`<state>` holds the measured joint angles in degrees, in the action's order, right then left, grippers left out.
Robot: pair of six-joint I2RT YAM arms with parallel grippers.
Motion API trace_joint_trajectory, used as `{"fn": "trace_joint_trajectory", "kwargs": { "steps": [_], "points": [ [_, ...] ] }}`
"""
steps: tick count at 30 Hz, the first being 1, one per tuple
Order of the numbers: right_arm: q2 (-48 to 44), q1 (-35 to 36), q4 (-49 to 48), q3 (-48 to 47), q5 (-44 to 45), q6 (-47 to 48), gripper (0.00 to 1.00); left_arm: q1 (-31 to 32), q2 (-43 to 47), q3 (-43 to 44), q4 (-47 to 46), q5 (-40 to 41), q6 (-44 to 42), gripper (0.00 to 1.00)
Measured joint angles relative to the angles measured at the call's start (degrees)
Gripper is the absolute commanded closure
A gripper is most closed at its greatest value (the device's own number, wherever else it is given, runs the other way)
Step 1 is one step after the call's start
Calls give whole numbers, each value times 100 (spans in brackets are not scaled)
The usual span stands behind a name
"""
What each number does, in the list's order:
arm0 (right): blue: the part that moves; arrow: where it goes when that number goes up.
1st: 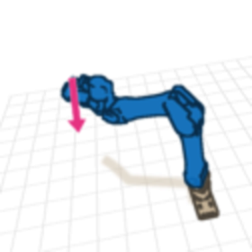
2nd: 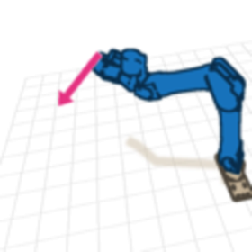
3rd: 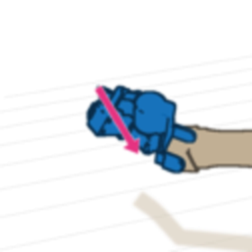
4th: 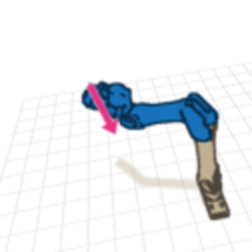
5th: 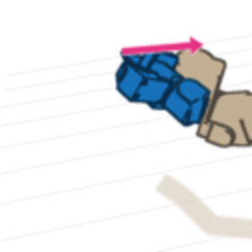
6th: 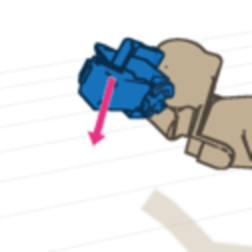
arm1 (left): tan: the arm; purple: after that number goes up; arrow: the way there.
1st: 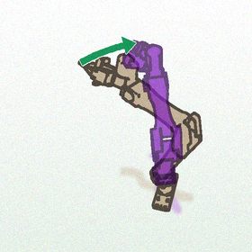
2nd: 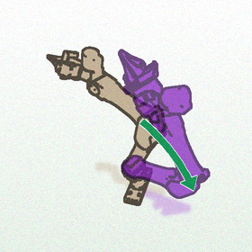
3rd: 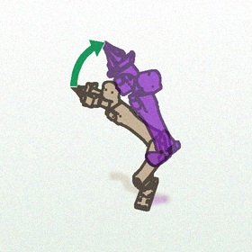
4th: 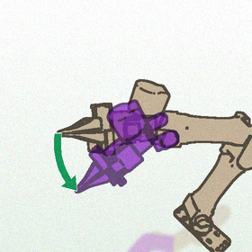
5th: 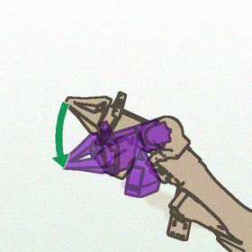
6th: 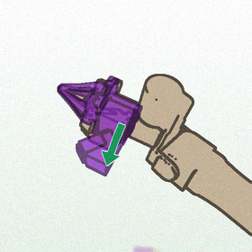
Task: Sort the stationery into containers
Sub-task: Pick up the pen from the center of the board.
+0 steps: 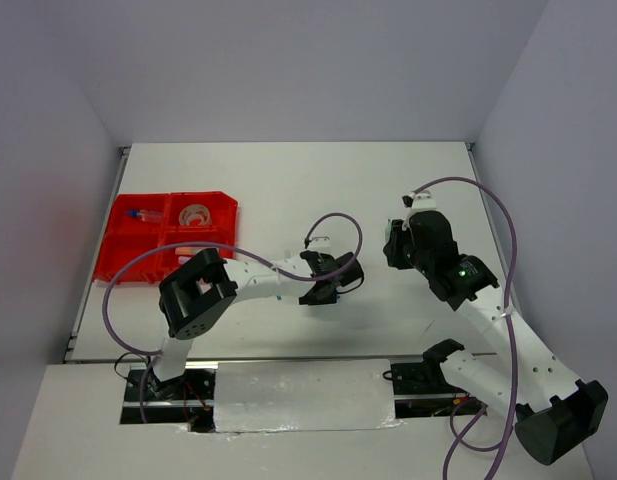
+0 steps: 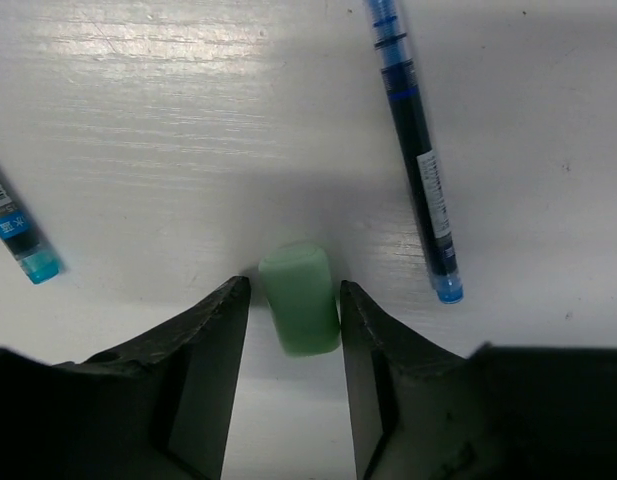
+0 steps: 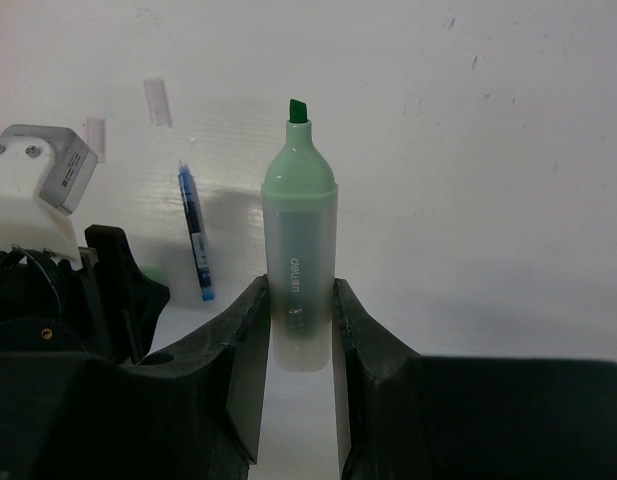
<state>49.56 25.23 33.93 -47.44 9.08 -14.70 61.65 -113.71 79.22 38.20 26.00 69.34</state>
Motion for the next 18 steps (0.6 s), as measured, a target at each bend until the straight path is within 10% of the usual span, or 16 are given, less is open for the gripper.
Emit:
{"fn": "trace_joint_trajectory", "kwargs": {
  "steps": [9, 18],
  "points": [
    [120, 0, -4, 2, -98, 44, 100, 4, 114, -160, -96, 15, 15, 92],
    [553, 0, -28, 66, -291, 46, 100, 7, 623, -654, -103, 9, 131, 100]
  ]
}}
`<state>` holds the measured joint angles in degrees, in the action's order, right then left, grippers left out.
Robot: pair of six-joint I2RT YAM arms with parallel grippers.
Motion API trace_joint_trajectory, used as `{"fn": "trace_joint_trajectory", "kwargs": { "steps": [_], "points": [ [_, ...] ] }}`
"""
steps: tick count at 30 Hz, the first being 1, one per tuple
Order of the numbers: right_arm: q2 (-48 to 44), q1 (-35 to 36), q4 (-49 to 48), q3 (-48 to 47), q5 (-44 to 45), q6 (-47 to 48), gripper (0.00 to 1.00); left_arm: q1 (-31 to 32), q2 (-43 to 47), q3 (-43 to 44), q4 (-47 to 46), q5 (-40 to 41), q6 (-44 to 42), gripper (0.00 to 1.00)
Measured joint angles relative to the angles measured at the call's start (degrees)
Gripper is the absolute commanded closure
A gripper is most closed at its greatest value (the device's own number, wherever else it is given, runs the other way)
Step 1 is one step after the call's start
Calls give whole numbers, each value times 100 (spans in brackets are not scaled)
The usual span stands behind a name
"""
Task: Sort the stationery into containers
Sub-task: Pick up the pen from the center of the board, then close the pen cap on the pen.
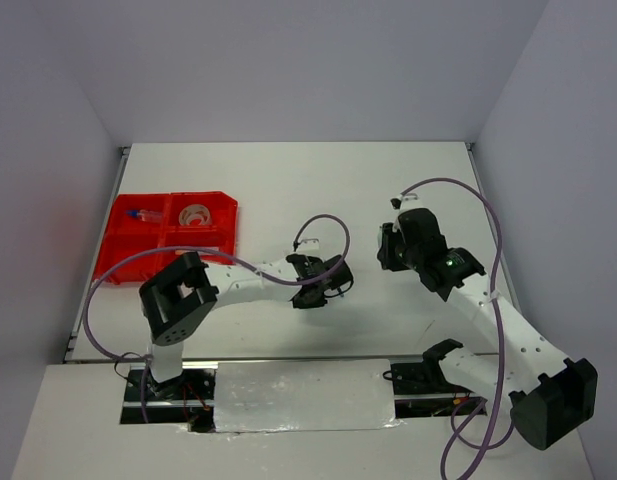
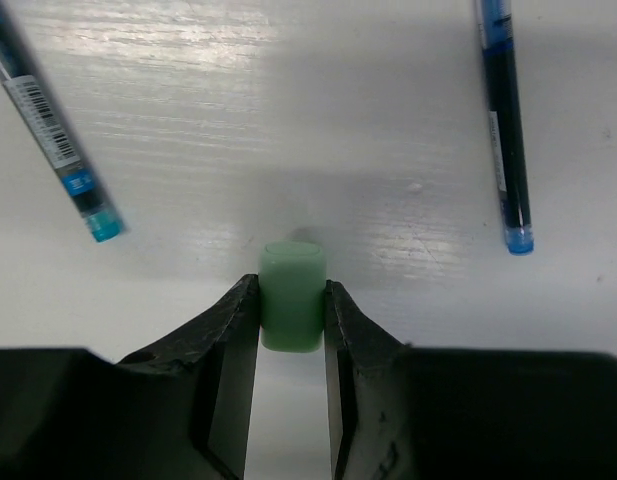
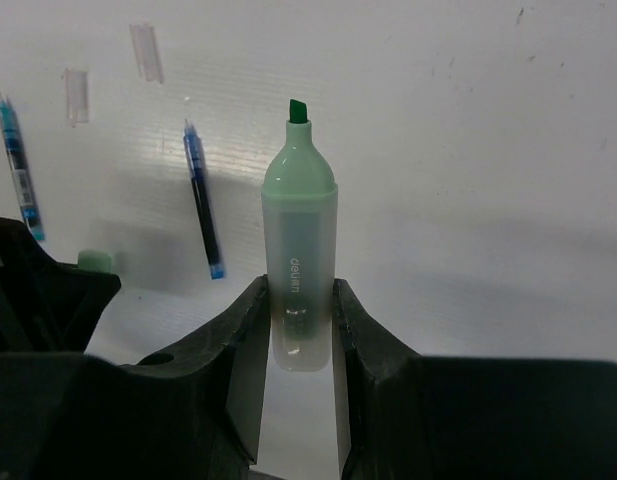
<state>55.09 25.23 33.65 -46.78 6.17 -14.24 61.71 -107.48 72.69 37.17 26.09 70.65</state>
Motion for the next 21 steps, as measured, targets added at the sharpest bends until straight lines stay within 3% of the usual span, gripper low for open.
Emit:
{"fn": "trace_joint_trajectory", "kwargs": {
  "steps": [6, 11, 18, 21],
  "points": [
    [-177, 0, -251, 186, -505, 28, 100, 0, 848, -317, -146, 118, -116, 100],
    [-1233, 24, -1128, 1029, -1904, -87, 100, 4, 2341, -837, -859, 363, -702, 100],
    [-2898, 389, -3307, 2590, -3532, -1508, 100, 4, 5418, -2796, -3864, -26, -2140, 100],
    [-3333, 1139, -4122, 2959, -3587, -2275, 100, 4, 6220, -3587, -5237, -568, -2428, 100]
  ]
}}
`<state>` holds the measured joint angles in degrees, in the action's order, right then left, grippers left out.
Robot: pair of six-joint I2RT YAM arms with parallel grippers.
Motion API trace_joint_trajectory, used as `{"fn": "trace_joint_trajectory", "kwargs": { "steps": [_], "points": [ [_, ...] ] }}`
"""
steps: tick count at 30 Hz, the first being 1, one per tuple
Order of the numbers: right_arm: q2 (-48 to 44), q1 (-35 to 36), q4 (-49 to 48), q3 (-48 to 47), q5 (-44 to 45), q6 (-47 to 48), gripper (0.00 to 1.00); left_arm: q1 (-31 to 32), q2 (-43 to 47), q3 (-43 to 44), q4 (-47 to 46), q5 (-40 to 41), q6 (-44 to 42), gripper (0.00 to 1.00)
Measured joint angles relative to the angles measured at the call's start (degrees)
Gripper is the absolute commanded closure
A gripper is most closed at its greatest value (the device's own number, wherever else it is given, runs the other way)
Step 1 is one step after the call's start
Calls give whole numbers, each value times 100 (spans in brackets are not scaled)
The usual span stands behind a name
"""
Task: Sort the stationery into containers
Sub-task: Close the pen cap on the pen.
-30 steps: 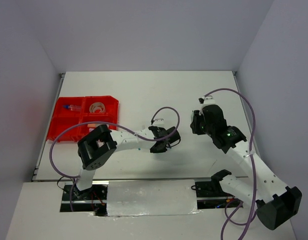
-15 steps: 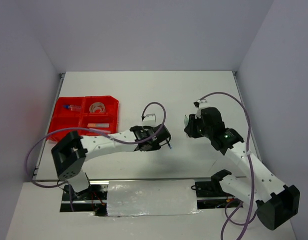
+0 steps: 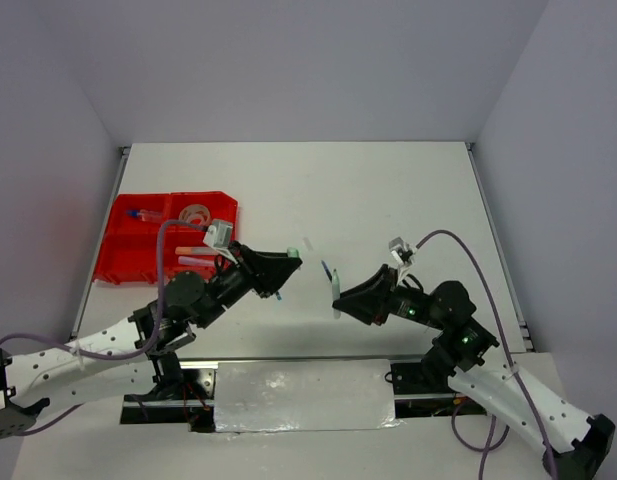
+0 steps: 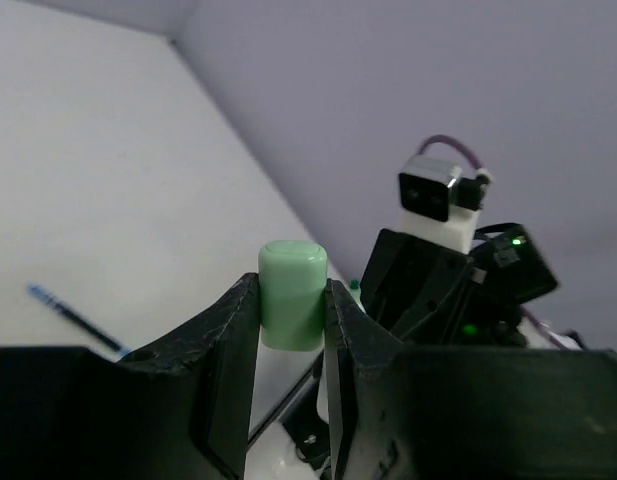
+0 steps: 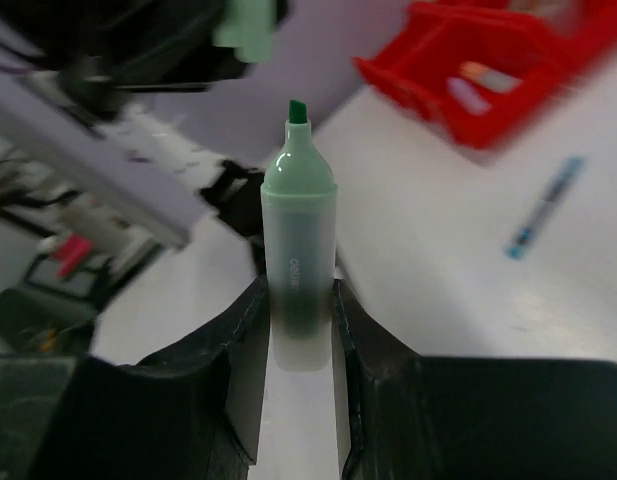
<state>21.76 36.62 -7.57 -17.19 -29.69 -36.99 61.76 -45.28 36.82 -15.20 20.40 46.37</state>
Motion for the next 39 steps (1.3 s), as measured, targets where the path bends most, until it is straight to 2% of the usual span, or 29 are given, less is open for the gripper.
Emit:
{"fn": "trace_joint_trajectory", "kwargs": {
  "steps": [4, 8, 12, 18, 24, 39],
  "points": [
    [101, 1209, -1093, 26, 223, -608, 100, 0, 354, -402, -1117, -732, -184, 100],
    [833, 2387, -1792, -118, 741, -748, 100, 2, 376, -415, -1799, -1309, -315, 100],
    [1460, 2966, -2269, -245, 1143, -745, 100, 2, 459, -415, -2267, -1759, -457, 100],
    [1781, 3220, -2363, -490, 1554, -518, 100, 2, 557, -415, -2426, -2096, -577, 100],
    [1759, 3296, -2243, -975, 1917, -61, 100, 2, 664, -420, -2164, -2096, -573, 100],
    [1954, 3300, -1722, -1257, 2122, 404, 100, 0, 673, -420, -1945, -1971, -560, 100]
  ]
}}
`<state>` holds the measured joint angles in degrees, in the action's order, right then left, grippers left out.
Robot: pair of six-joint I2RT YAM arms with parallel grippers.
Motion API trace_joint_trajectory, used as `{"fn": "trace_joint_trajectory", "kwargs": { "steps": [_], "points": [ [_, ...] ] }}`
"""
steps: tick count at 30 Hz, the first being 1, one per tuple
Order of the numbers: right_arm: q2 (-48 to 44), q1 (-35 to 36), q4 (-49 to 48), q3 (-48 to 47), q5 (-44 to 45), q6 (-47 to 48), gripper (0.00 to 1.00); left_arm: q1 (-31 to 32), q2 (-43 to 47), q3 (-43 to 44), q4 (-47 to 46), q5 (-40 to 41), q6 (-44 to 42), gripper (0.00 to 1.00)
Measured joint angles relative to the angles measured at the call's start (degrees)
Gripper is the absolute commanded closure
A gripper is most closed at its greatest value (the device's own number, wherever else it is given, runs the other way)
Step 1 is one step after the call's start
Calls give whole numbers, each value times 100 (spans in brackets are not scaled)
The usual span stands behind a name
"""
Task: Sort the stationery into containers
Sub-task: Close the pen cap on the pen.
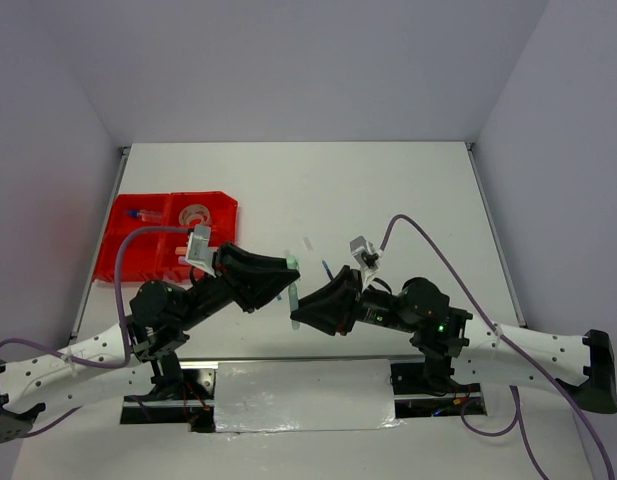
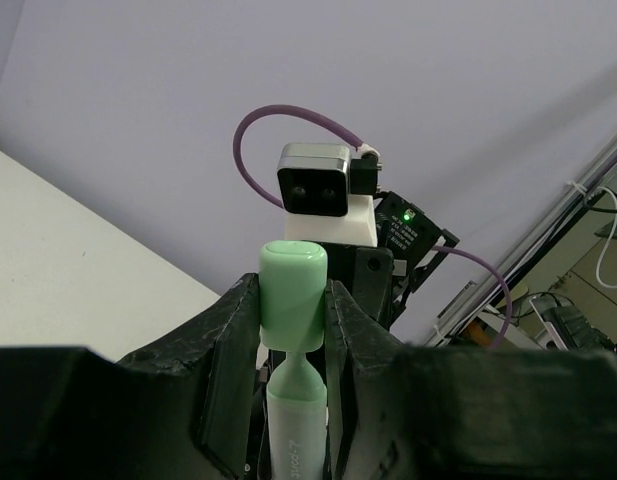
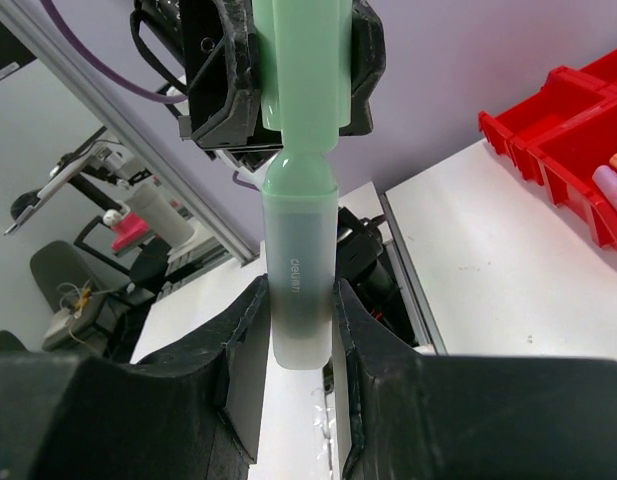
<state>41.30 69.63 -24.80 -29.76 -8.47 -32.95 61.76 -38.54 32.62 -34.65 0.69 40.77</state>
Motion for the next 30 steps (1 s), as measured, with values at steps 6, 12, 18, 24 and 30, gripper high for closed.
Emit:
{"fn": "trace_joint_trajectory", "kwargs": {
  "steps": [6, 12, 18, 24, 30],
  "points": [
    [-114, 0, 146, -79, 13, 155, 100, 2, 17, -11, -39, -22, -2, 100],
    [-304, 0, 181, -92, -173, 232, 100, 2, 28, -17, -181, -380, -13, 100],
    [-369, 0, 175, -122, -455, 291, 100, 2, -177, 4, -525, -966, -7, 100],
    [-326, -2, 164, -302, -566, 457, 100, -4, -426, 66, -1034, -1360, 57, 98],
    [-323, 11, 262, -459, -590, 656, 100, -7, -439, 66, -1259, -1412, 125, 76]
  ]
}}
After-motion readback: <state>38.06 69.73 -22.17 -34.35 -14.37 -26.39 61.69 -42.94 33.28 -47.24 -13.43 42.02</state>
